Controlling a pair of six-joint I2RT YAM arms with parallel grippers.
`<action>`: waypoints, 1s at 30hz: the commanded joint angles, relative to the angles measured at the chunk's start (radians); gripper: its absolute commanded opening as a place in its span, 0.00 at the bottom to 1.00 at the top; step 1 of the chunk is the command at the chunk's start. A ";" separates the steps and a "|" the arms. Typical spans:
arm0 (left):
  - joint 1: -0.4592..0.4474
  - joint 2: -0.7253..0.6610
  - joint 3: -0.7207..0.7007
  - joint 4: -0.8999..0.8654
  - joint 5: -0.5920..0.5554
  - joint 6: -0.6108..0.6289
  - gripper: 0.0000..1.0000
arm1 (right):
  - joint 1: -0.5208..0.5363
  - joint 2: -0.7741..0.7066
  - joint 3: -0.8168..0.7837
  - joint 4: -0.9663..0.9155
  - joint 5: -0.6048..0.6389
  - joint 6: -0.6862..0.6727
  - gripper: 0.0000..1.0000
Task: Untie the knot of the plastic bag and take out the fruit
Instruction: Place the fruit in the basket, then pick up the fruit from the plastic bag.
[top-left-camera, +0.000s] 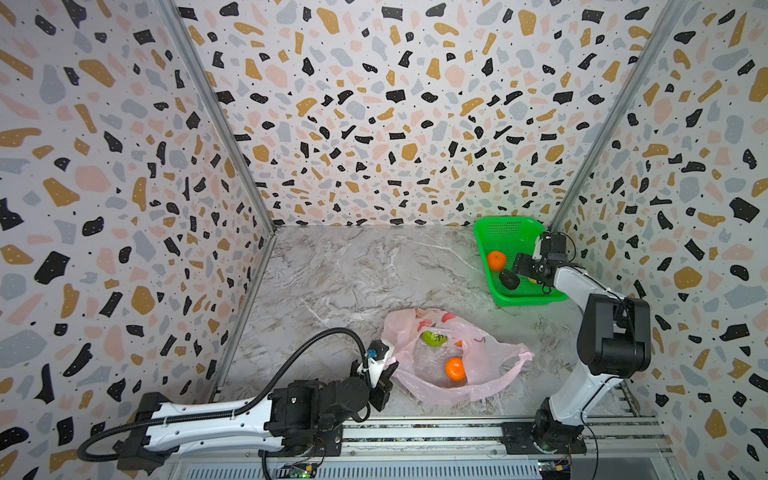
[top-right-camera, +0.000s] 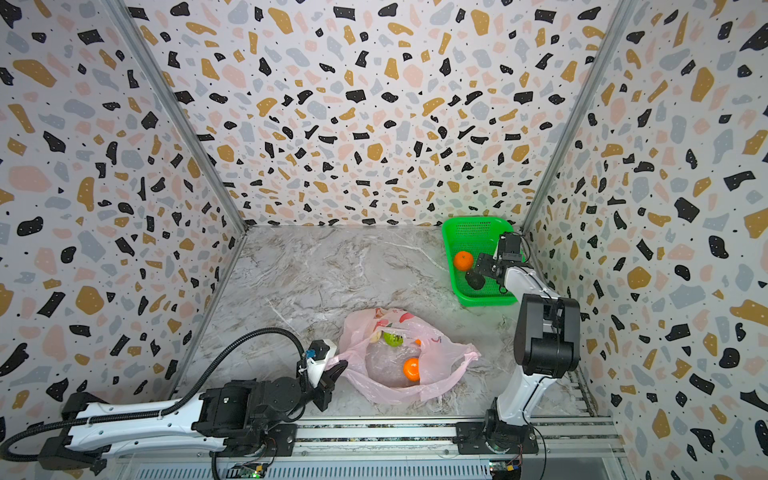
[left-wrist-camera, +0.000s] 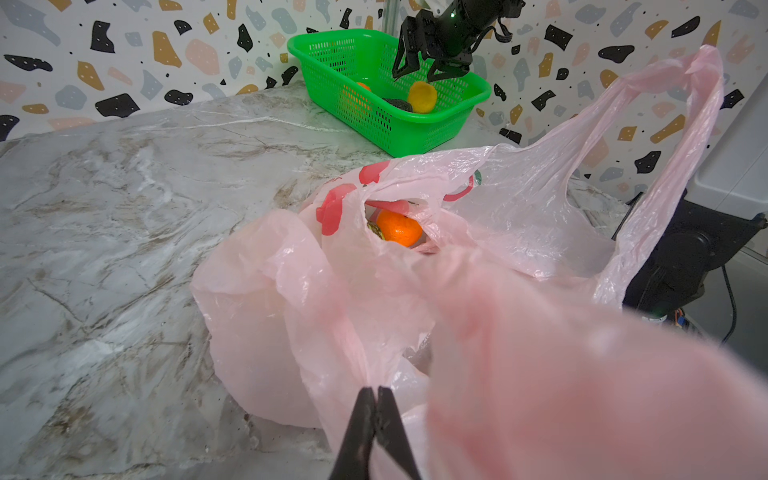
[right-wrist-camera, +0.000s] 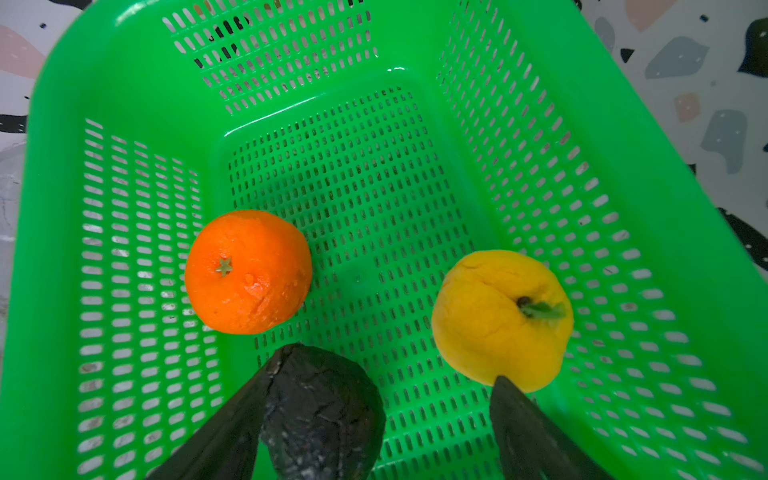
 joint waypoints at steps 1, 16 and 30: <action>-0.004 -0.010 -0.009 0.034 -0.020 -0.002 0.00 | 0.012 -0.061 0.050 -0.052 -0.028 -0.005 0.87; -0.004 -0.022 -0.012 0.026 -0.033 -0.007 0.00 | 0.145 -0.336 0.034 -0.290 -0.202 -0.040 0.98; -0.004 -0.001 -0.003 0.029 -0.024 -0.002 0.00 | 0.586 -0.633 -0.016 -0.560 -0.248 0.068 0.96</action>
